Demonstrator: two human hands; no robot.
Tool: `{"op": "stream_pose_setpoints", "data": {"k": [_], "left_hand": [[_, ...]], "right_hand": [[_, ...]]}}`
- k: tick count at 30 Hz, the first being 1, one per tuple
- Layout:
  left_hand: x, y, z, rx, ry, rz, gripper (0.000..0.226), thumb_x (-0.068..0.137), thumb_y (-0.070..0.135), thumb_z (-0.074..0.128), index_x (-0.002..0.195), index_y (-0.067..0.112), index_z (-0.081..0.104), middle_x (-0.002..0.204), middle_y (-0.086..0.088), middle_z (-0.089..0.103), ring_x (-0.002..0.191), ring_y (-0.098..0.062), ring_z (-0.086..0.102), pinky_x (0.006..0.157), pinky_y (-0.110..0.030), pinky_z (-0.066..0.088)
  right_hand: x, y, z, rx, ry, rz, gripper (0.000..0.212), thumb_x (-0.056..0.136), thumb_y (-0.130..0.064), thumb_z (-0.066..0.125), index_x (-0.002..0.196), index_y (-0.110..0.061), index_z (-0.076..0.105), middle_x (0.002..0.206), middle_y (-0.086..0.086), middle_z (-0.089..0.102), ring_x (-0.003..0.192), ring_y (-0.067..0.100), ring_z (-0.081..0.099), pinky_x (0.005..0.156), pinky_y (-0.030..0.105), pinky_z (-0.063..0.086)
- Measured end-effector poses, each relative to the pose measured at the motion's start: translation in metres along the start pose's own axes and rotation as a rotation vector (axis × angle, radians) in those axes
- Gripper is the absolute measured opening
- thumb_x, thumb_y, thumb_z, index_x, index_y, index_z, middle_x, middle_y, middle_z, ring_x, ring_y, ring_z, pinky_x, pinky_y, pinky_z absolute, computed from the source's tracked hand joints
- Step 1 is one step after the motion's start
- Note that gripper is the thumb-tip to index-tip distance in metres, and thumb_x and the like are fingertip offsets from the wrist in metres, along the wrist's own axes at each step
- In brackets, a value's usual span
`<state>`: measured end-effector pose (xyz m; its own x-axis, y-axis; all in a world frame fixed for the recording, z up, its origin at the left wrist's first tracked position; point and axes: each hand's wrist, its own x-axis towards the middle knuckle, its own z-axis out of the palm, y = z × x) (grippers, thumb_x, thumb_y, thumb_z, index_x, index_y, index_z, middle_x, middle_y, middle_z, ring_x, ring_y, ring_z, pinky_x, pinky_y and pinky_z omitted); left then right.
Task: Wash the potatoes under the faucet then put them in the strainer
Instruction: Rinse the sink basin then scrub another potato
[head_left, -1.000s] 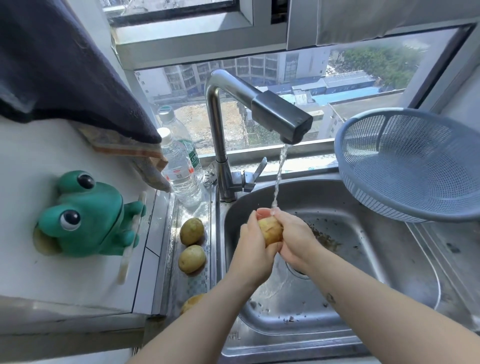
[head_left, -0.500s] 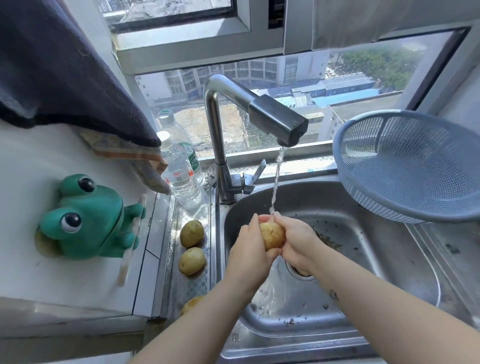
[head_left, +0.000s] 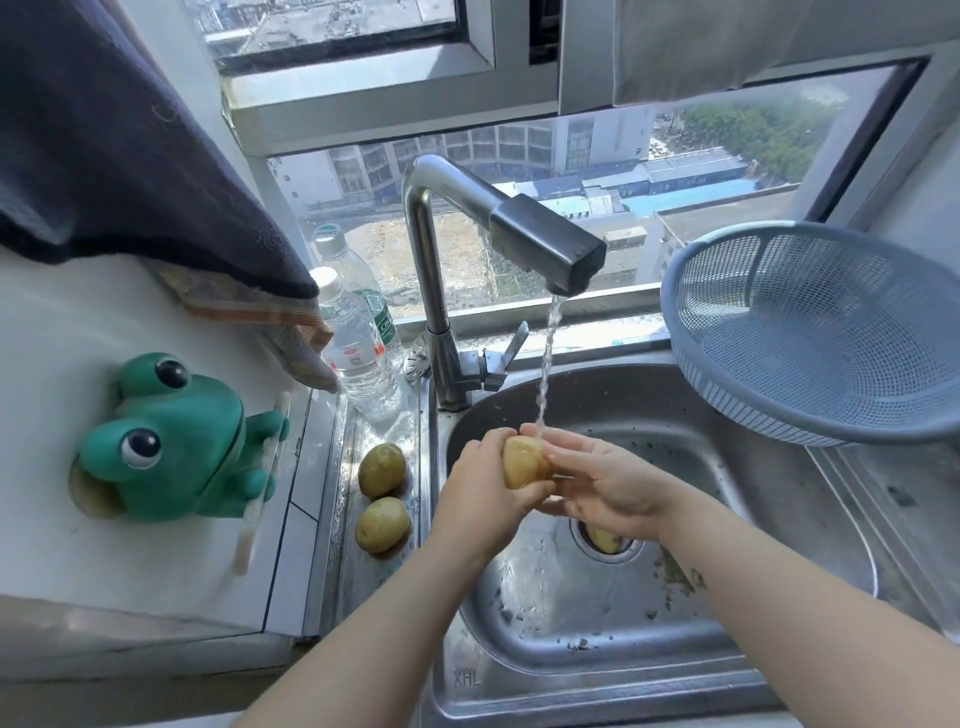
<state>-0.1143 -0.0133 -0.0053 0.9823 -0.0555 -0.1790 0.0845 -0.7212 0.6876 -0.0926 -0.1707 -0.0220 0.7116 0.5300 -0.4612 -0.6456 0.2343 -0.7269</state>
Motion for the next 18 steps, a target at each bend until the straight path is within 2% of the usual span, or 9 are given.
{"op": "stream_pose_setpoints", "data": {"k": [3,5,6,8,9,11,13,15,18], "left_hand": [[-0.003,-0.002,0.0,-0.011,0.021,-0.043,0.068,0.075,0.045,0.076,0.133,0.025,0.045,0.121,0.002,0.054,0.105,-0.016,0.057,0.088,-0.03,0.047],[-0.004,-0.001,0.0,0.008,0.032,-0.035,0.068,0.076,0.044,0.075,0.134,0.025,0.044,0.122,0.003,0.052,0.105,-0.016,0.057,0.087,-0.029,0.046],[-0.005,0.001,0.0,0.003,0.037,-0.021,0.067,0.077,0.042,0.076,0.133,0.025,0.044,0.12,0.003,0.051,0.105,-0.016,0.056,0.085,-0.028,0.044],[-0.007,0.008,0.002,-0.019,0.04,0.014,0.063,0.076,0.04,0.077,0.129,0.027,0.045,0.115,0.005,0.05,0.1,-0.013,0.055,0.08,-0.024,0.041],[-0.008,0.012,0.004,-0.032,0.037,0.025,0.062,0.075,0.039,0.077,0.127,0.029,0.045,0.112,0.005,0.049,0.096,-0.012,0.055,0.079,-0.024,0.042],[-0.009,0.015,0.007,-0.065,0.031,0.026,0.059,0.075,0.038,0.078,0.123,0.034,0.044,0.111,0.006,0.051,0.094,-0.01,0.055,0.079,-0.024,0.045],[-0.01,0.012,0.004,-0.1,0.028,0.027,0.054,0.076,0.038,0.077,0.118,0.037,0.041,0.111,0.009,0.054,0.095,-0.008,0.056,0.076,-0.017,0.044],[-0.011,0.007,-0.003,-0.11,0.004,-0.018,0.052,0.079,0.041,0.074,0.119,0.031,0.041,0.104,0.011,0.055,0.087,-0.003,0.054,0.064,-0.007,0.038],[-0.011,0.0,-0.01,-0.198,-0.006,-0.164,0.048,0.081,0.051,0.068,0.113,0.021,0.047,0.093,0.01,0.06,0.071,0.002,0.055,0.057,-0.01,0.039]], "right_hand": [[-0.003,-0.008,-0.009,-0.279,-0.03,0.062,0.049,0.088,-0.013,0.06,0.133,-0.031,0.051,0.122,0.0,0.065,0.114,0.019,0.056,0.106,0.043,0.032],[-0.001,-0.008,-0.011,-0.366,-0.011,0.068,0.051,0.084,-0.024,0.065,0.133,-0.032,0.051,0.127,-0.002,0.062,0.124,0.017,0.05,0.111,0.043,0.026],[-0.001,-0.008,-0.007,-0.382,0.005,0.044,0.049,0.086,-0.028,0.063,0.133,-0.029,0.052,0.126,-0.003,0.062,0.121,0.013,0.052,0.107,0.036,0.033],[0.002,-0.008,0.009,-0.321,0.075,-0.023,0.034,0.095,-0.03,0.051,0.126,-0.018,0.057,0.114,0.0,0.066,0.102,0.008,0.063,0.082,0.02,0.05],[0.006,-0.004,0.015,-0.216,0.138,-0.049,0.032,0.097,-0.033,0.046,0.117,-0.013,0.061,0.103,0.003,0.068,0.091,0.011,0.066,0.071,0.021,0.053],[0.016,0.001,0.025,0.041,0.317,-0.065,0.035,0.098,-0.037,0.045,0.096,-0.009,0.065,0.084,0.008,0.068,0.073,0.017,0.069,0.062,0.029,0.056],[0.025,0.0,0.032,0.168,0.418,-0.048,0.039,0.098,-0.037,0.044,0.092,-0.005,0.065,0.08,0.011,0.068,0.068,0.021,0.068,0.06,0.033,0.057],[0.031,-0.001,0.036,0.203,0.408,-0.006,0.043,0.1,-0.036,0.038,0.101,-0.001,0.063,0.087,0.014,0.066,0.074,0.024,0.065,0.065,0.035,0.058],[0.038,-0.007,0.045,0.216,0.427,0.032,0.041,0.102,-0.028,0.033,0.102,0.001,0.063,0.094,0.016,0.066,0.08,0.026,0.064,0.078,0.037,0.053]]}}
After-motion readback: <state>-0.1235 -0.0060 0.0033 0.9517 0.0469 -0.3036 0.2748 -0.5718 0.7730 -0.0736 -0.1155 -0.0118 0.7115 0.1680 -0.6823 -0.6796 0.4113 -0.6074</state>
